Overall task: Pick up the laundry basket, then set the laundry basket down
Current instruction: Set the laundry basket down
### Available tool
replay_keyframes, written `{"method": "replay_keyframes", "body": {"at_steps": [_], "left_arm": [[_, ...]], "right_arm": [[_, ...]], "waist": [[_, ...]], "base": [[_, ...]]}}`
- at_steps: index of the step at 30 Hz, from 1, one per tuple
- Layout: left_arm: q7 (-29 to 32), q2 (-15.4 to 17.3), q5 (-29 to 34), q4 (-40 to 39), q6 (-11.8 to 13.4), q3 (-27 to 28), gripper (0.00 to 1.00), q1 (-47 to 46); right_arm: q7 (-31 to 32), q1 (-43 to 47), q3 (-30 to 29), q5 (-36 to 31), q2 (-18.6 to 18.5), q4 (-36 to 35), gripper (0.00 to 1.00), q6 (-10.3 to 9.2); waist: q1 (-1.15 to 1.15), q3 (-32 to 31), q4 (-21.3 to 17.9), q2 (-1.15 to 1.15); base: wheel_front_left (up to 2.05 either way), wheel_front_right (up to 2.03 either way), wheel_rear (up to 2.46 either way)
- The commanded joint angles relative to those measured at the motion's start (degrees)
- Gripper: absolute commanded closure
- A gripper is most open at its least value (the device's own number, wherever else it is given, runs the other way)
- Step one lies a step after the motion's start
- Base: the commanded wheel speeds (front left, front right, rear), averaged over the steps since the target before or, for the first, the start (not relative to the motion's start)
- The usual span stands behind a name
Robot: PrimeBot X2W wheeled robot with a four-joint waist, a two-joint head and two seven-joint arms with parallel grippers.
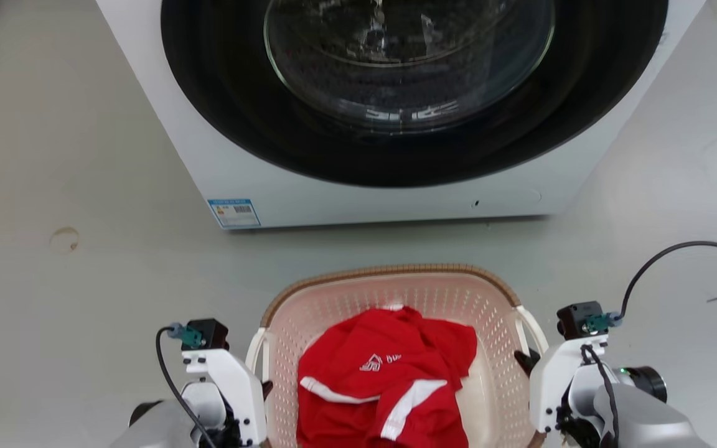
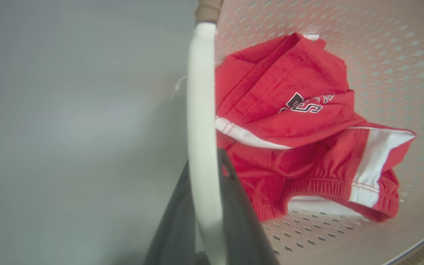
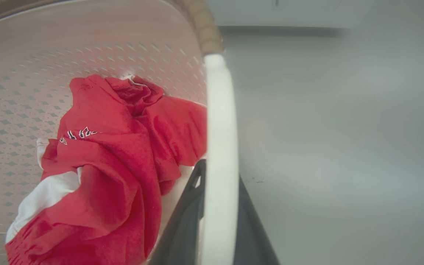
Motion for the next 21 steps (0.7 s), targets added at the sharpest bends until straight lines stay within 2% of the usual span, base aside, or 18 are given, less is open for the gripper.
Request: {"method": "replay_keyframes", "body": {"at_steps": [1,21], "left_arm": [[-1.1,7.8,0.5,3.8,1.4,1.3,1.00,-2.9],[-6.1,6.8,2.3,3.1,1.4,0.7,1.00,-15.8]], "right_arm": [[-2.2,-1.4,-0.3,-0.7,-7.5,3.8,1.00,-0.82],[-9.0,-13.2,-3.2,-5.2,-7.5,4.5,1.00,-0.82]], "waist": [[0.00,3.3,0.1,0.00],[0.00,22.4,0.4,0.00]], "base": [[0.00,0.00,0.00],[0.00,0.00,0.00]]}}
